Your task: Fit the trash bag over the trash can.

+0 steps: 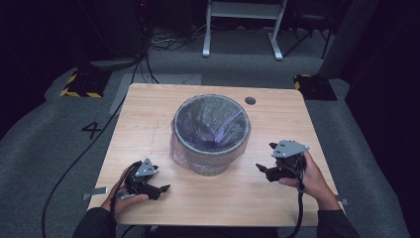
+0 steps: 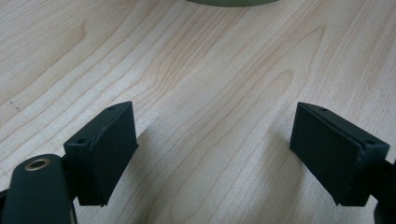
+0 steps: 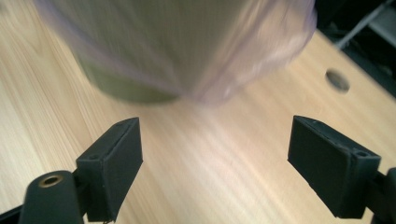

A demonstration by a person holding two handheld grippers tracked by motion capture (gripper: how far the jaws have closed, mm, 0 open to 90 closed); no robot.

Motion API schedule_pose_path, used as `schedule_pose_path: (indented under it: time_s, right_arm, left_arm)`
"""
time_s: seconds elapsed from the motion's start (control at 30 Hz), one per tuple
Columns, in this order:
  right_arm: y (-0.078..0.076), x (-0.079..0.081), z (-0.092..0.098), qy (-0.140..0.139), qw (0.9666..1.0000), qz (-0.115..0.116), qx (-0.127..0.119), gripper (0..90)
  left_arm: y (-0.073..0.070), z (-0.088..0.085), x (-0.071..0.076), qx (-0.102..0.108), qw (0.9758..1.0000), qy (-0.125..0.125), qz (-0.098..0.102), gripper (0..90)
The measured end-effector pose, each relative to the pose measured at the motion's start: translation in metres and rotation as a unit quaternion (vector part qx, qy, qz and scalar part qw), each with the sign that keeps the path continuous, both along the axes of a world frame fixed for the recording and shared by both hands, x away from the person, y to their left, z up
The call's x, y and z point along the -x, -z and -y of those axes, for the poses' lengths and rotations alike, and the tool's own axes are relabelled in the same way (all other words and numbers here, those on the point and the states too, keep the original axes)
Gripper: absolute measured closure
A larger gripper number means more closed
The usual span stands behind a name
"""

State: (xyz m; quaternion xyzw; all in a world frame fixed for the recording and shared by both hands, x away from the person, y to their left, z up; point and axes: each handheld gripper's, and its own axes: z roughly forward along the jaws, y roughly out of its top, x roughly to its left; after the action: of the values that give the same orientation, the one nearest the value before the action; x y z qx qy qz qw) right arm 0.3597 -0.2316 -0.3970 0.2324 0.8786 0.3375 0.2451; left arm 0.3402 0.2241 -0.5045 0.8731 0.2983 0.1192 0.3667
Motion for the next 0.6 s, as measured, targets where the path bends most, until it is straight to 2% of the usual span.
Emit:
schedule_pose_path:
  time_s: [0.27,0.6]
  right_arm:
    - [0.049,0.005,0.018,0.025,0.9988,-0.027,0.031,17.9]
    - [0.081,0.016,0.047,0.051,0.9969,-0.06,0.005,18.1]
  left_arm:
    - [0.0,0.0,0.0,-0.001,1.0,0.0,0.0,14.4]
    - [0.0,0.0,0.0,-0.001,1.0,0.0,0.0,14.4]
